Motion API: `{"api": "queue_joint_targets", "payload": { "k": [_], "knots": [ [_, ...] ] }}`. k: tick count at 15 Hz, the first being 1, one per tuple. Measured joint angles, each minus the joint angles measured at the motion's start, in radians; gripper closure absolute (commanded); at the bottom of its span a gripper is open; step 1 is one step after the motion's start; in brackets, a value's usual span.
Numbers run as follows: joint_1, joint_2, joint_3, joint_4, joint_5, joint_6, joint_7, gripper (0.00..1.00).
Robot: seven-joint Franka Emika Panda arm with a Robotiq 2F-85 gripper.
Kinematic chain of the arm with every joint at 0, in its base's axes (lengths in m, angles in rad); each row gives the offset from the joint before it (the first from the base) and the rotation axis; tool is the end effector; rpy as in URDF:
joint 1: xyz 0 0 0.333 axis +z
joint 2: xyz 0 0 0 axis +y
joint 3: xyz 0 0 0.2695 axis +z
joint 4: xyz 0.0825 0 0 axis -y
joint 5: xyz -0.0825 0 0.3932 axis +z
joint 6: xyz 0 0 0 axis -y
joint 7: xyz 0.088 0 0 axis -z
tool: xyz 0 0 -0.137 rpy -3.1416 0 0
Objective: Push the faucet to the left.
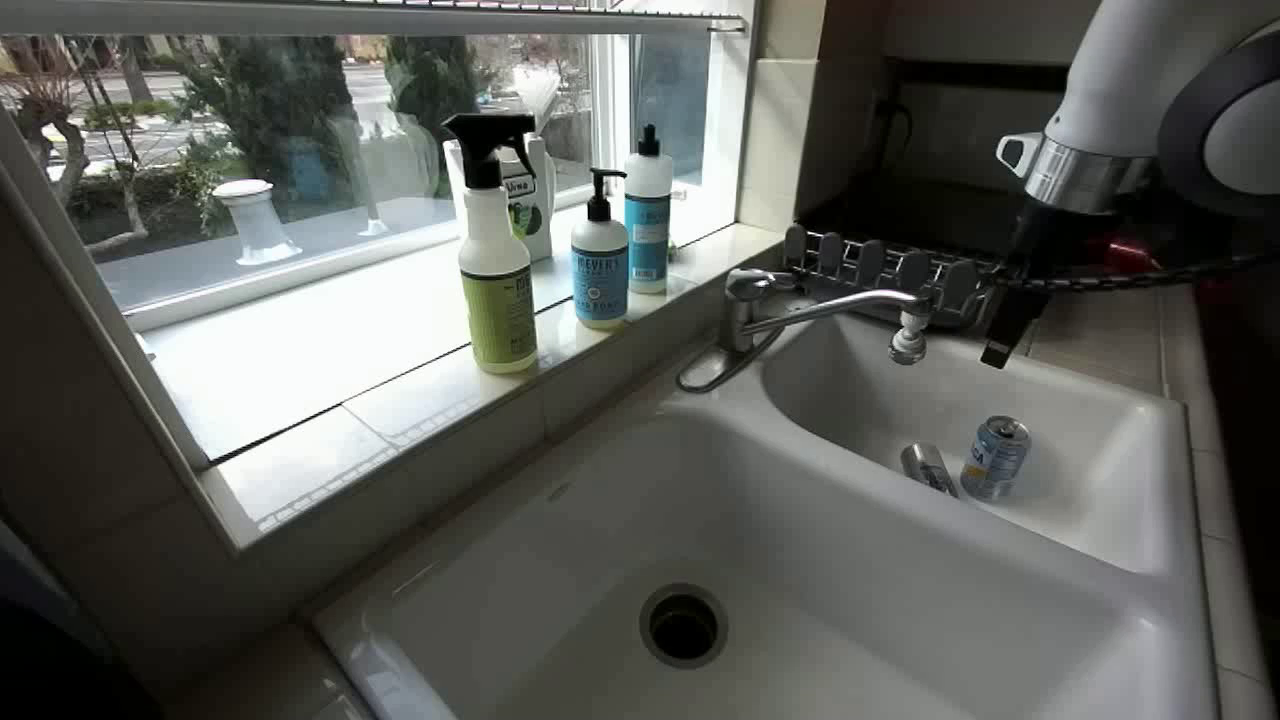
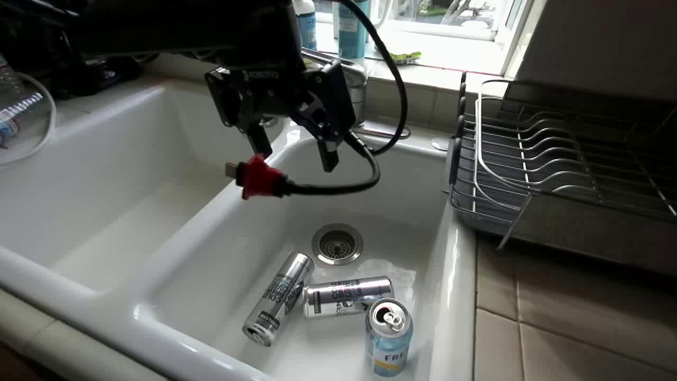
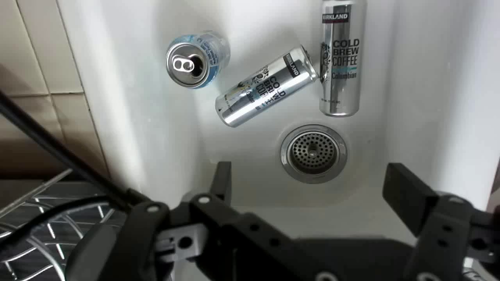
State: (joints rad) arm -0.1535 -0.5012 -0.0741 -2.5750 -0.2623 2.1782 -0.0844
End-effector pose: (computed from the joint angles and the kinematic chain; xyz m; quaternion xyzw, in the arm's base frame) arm 0.4160 -0.1101 0.3654 0.9942 0.0015 0.0377 0.1003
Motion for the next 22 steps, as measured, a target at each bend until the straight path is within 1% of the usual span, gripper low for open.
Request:
{"api": "queue_joint_targets", "payload": {
  "k": [11, 16, 19, 22],
  "knots": [
    [0.001, -0.003, -0.001, 0.004, 0.0, 0.0, 0.0, 0.0],
    [0.002, -0.061, -0.005, 0.013, 0.01, -0.006, -0.001, 0.0],
    [0.023, -0.096, -0.03, 0.024, 0.082, -0.01, -0.027, 0.0],
    [0.056, -0.1, -0.048, 0.054, 0.172, -0.021, -0.05, 0.0]
  ]
}}
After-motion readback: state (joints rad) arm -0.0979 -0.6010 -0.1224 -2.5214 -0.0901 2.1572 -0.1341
